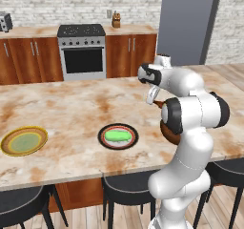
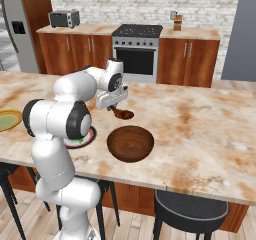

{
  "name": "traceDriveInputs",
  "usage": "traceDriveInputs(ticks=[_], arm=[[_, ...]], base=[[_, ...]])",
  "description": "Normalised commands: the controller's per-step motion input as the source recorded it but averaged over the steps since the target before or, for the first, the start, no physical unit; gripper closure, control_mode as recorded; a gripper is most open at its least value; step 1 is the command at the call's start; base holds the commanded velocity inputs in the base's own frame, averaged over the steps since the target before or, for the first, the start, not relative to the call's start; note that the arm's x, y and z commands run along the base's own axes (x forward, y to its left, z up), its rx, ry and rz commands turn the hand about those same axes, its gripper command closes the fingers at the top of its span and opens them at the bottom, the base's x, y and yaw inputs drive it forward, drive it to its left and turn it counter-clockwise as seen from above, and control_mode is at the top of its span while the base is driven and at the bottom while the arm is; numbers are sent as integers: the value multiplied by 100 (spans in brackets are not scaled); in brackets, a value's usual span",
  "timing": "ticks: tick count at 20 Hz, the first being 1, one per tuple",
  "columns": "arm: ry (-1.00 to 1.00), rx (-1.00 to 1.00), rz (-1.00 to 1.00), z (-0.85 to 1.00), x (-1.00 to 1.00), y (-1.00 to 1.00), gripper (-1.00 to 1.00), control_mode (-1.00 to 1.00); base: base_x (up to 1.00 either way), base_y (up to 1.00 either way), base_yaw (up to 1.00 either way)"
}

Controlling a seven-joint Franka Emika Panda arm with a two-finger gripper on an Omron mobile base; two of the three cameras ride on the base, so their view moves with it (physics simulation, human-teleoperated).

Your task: Pick the chicken drumstick and corn from their plates and place them in the bowl. Then put the bowl in the fridge.

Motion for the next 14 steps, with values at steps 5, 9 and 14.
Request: traceDriveInputs(ticks=[5,9,14], arm=[[3,12,-7,-1,-23,-65,100,-100],[-16,4,-3,-15,-44,-60,100,-100],[8,-5,-1,-19,-26,-41,100,-100]], base=[[0,0,0],[0,0,0],[0,0,0]])
